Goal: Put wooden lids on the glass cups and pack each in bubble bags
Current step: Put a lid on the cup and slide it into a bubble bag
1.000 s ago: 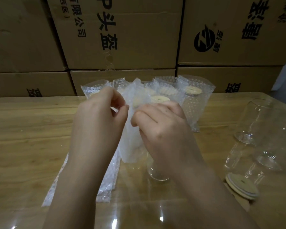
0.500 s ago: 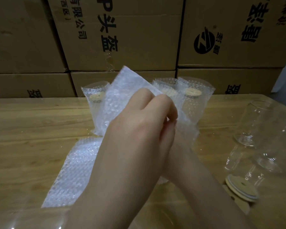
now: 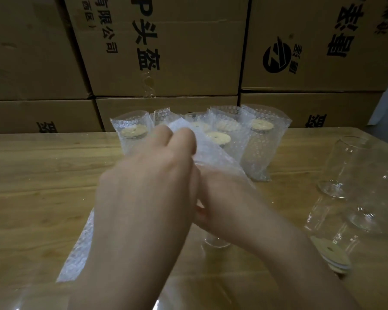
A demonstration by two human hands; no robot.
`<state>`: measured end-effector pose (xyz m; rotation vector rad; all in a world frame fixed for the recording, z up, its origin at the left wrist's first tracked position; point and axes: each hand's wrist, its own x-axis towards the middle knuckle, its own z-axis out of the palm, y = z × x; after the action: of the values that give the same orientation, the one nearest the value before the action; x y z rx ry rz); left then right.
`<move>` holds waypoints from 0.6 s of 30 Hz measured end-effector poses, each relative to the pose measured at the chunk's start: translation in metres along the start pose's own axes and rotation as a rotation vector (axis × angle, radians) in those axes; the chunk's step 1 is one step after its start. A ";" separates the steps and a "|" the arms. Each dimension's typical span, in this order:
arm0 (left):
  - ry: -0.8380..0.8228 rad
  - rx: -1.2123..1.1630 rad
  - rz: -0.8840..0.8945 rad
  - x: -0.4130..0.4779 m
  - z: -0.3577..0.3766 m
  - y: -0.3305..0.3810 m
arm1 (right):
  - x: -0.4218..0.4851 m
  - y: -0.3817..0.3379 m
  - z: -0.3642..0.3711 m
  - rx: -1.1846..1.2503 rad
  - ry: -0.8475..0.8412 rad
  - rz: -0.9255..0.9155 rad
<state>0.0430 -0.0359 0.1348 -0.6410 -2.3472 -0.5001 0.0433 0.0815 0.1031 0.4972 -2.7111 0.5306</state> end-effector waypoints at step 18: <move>0.167 -0.291 -0.173 0.006 -0.003 -0.045 | -0.013 0.057 -0.021 0.510 0.275 0.221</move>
<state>0.0155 -0.0724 0.1327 -0.5045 -2.2000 -0.9489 0.0370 0.1436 0.0998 0.2196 -2.3648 1.2653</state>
